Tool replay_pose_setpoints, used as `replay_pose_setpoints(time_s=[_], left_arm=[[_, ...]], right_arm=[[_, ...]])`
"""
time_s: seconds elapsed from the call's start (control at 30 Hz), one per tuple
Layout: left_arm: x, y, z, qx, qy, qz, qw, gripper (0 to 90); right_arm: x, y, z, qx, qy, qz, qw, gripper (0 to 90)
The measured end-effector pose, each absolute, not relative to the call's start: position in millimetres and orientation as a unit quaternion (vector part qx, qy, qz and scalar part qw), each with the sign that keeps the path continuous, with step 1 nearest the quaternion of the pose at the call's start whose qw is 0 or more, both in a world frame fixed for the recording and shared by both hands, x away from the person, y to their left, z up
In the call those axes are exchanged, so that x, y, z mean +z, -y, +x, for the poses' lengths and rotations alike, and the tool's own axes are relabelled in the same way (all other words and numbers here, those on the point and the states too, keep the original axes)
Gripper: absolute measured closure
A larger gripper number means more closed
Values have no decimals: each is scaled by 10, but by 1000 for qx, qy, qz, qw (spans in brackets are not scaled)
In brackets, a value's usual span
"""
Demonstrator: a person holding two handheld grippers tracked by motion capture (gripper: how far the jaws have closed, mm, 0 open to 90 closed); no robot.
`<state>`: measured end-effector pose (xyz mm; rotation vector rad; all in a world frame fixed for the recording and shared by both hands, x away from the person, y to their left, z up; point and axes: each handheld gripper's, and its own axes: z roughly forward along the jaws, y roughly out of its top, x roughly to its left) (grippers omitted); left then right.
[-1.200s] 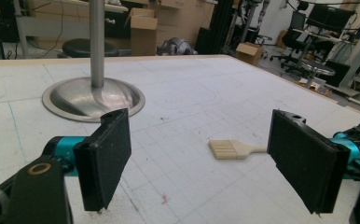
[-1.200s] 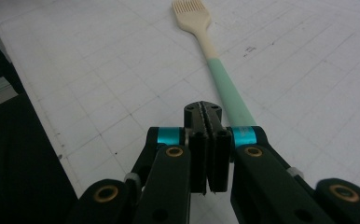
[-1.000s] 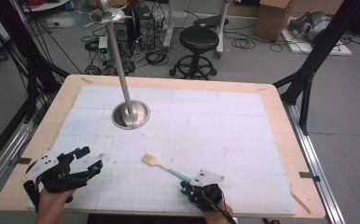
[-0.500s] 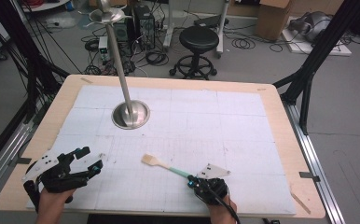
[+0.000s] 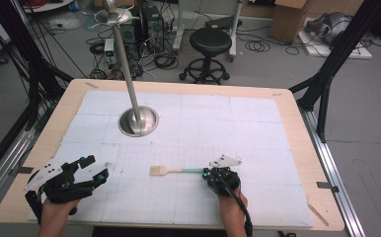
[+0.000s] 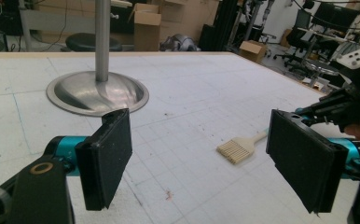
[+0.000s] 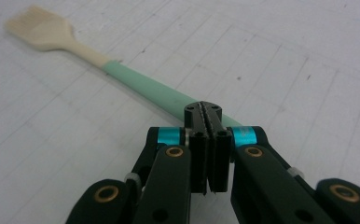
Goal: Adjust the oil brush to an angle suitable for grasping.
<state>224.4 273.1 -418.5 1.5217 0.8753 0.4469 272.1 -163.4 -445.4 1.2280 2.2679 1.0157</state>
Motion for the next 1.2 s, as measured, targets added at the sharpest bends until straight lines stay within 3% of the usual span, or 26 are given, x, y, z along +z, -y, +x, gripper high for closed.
replay_pose_setpoints(time_s=[0.27,0.5,0.77,1.2], left_arm=[[-4188,-2722,2247,192,-380,663,615,232],[-4188,-2721,2255,191,-381,663,615,232],[-4190,-2737,2256,190,-382,662,616,233],[-4190,-2737,2259,189,-382,664,615,234]], right_arm=[[-4412,1569,2929,341,-795,461,198,889],[-4298,1199,2976,391,-802,419,167,878],[-4395,779,3093,383,-825,394,134,877],[-4396,772,2927,381,-837,374,122,890]])
